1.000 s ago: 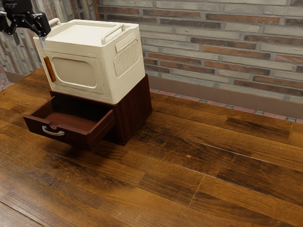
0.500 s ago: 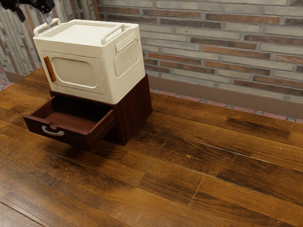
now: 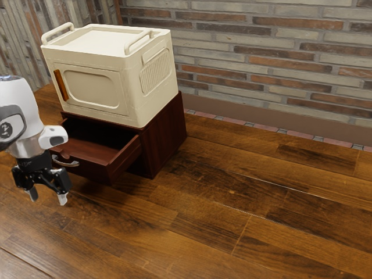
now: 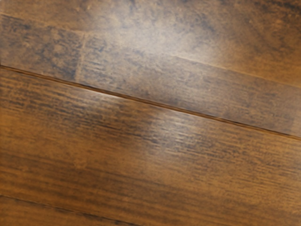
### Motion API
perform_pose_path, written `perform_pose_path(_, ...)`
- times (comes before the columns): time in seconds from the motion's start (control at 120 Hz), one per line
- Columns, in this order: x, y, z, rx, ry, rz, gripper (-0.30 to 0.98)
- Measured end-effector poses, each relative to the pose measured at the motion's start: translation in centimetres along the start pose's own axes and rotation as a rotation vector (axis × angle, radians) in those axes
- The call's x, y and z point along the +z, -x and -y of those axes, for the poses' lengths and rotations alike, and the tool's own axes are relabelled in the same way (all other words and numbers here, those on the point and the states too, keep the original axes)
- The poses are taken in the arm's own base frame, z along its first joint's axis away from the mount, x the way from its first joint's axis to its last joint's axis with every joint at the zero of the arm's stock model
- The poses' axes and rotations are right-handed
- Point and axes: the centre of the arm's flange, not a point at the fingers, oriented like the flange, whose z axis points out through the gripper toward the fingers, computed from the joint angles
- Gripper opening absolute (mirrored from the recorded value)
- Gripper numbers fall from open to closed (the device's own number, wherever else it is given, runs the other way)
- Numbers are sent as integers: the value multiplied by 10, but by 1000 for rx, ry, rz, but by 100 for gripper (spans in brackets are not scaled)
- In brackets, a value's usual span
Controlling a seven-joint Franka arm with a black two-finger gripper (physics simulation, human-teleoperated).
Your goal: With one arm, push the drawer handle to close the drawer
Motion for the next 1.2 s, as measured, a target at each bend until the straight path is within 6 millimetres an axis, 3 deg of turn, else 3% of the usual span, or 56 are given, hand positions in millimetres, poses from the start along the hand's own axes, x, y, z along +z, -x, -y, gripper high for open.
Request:
perform_pose_path(0.15,28,-39,14,51,-49,-70,66)
perform_pose_path(0.333,26,-74,46,104,-12,-174,66)
perform_pose_path(0.725,27,-85,51,211,-42,-231,66)
perform_pose_path(0.992,24,-93,72,220,-59,-243,66)
perform_pose_path(1.2,28,-107,69,255,-73,-233,66)
